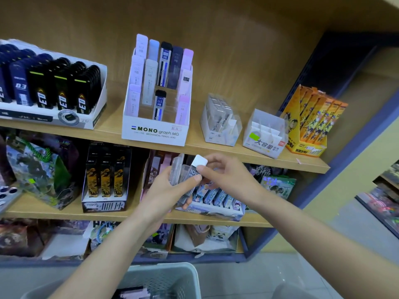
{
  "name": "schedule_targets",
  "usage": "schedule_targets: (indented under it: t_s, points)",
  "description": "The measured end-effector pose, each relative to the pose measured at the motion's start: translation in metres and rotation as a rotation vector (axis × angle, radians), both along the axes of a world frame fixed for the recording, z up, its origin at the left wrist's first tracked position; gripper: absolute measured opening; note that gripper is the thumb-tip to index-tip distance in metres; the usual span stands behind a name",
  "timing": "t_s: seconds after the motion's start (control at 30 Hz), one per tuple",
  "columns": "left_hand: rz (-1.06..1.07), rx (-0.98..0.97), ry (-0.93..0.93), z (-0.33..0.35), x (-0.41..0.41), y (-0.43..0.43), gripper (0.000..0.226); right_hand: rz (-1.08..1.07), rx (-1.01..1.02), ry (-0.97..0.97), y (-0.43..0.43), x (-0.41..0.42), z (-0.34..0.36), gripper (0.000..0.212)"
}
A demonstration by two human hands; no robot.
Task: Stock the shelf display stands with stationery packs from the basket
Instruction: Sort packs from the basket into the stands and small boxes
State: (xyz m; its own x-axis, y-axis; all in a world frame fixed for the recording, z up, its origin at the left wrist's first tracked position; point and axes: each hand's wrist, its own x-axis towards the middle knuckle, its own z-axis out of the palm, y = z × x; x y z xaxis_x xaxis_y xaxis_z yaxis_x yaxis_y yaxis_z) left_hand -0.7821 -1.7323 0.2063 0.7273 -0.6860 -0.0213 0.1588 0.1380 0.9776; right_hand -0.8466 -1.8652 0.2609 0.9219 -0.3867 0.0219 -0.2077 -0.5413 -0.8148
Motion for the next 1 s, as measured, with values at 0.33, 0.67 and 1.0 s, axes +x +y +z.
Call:
schedule_targets:
  t_s: [0.33, 0.67, 1.0]
  points:
    - [-0.009, -0.070, 0.052, 0.004, -0.008, -0.005, 0.044, -0.180, 0.214, -0.224, -0.025, -0.021, 0.035, 0.010]
    - [0.042, -0.014, -0.006, 0.002, -0.011, -0.015, 0.025, -0.373, -0.487, -0.125, -0.087, -0.003, 0.050, 0.027]
    - [0.076, 0.002, -0.030, 0.004, -0.003, -0.013, 0.023, -0.145, -0.428, -0.245, -0.091, -0.025, 0.040, 0.015]
